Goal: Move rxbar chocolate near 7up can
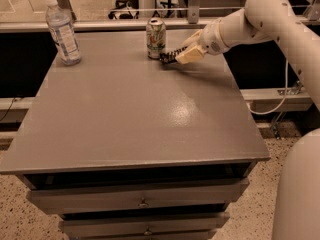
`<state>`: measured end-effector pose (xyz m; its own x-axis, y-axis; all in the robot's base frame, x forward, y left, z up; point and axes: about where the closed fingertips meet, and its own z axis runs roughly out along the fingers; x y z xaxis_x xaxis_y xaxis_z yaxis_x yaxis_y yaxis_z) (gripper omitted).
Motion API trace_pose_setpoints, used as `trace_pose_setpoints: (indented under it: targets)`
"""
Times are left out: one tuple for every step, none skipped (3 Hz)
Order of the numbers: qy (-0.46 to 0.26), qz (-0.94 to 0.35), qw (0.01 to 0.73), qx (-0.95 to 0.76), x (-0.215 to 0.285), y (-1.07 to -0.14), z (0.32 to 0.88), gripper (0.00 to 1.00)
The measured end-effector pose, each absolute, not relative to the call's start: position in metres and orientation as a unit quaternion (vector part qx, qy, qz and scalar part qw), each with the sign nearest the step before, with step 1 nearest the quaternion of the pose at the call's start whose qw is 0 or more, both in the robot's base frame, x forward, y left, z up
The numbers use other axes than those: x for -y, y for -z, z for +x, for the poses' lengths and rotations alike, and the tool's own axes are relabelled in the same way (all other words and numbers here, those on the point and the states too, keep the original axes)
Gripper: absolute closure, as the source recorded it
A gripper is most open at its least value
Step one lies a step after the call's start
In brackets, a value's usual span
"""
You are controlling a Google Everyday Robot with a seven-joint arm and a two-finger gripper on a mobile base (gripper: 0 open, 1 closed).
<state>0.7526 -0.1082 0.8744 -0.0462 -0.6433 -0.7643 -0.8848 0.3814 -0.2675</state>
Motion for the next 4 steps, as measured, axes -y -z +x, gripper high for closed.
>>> trace_pose_setpoints:
  targets:
    - [-0.147,-0.539,0.429,-0.710,0.107,-0.868,0.755,0.28]
    - [-0.158,-0.545,0.425,-0.706,0.103,-0.866,0.754,0.00]
    - [-0.165,-0.550,0.424,-0.701,0.099,-0.870,0.751,0.00]
    - [-0.172,-0.539,0.443,-0.695,0.118,-0.889,0.729,0.00]
